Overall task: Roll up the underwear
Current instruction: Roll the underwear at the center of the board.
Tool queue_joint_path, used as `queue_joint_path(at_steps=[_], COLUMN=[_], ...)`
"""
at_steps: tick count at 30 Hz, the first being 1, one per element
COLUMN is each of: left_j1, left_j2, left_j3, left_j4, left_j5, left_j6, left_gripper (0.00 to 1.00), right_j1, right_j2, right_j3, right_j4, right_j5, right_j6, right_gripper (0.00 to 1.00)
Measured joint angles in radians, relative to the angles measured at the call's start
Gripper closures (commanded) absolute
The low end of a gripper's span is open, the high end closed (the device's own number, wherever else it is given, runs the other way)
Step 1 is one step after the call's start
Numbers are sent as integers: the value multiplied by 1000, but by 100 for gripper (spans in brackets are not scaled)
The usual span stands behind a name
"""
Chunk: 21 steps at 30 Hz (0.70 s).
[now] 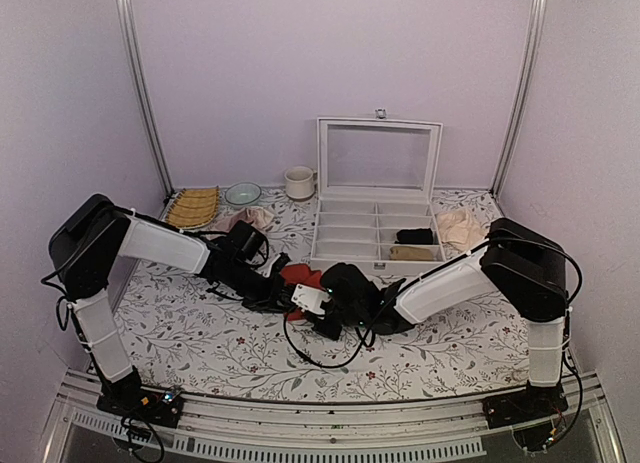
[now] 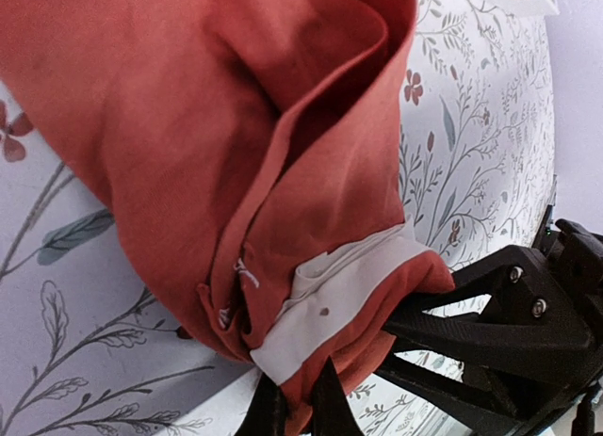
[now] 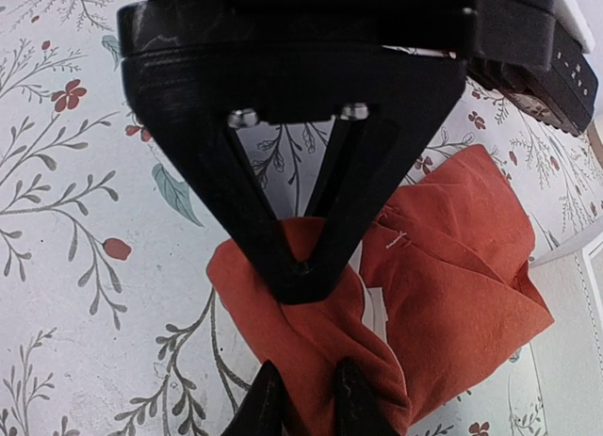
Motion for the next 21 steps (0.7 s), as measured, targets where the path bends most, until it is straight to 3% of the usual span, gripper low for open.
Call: queue_joint_path(at_steps=[6, 9, 13, 17, 20, 21], left_j1=[0, 0, 2, 3, 6, 10], left_j2=[0, 0, 0, 1, 1, 1], left_j3=[1, 1, 1, 6, 9, 10], left_j4=[-2, -3, -6, -13, -23, -26], left_j5=[0, 0, 0, 0, -1, -1], left_j6=[1, 4, 8, 9, 16, 18], left_gripper=[100, 100, 99, 88, 85, 78], right_j1=[-3, -3, -4, -8, -10, -10], right_j2=[0, 2, 2, 2, 2, 2], right_j3=[0, 0, 0, 2, 8, 14], right_j4=[1, 1, 2, -2, -13, -23], right_j5=[-24, -32, -41, -55, -69, -79], right_j6=[9, 19, 26, 28, 39, 47], right_gripper=[90, 99, 100, 100, 100, 100])
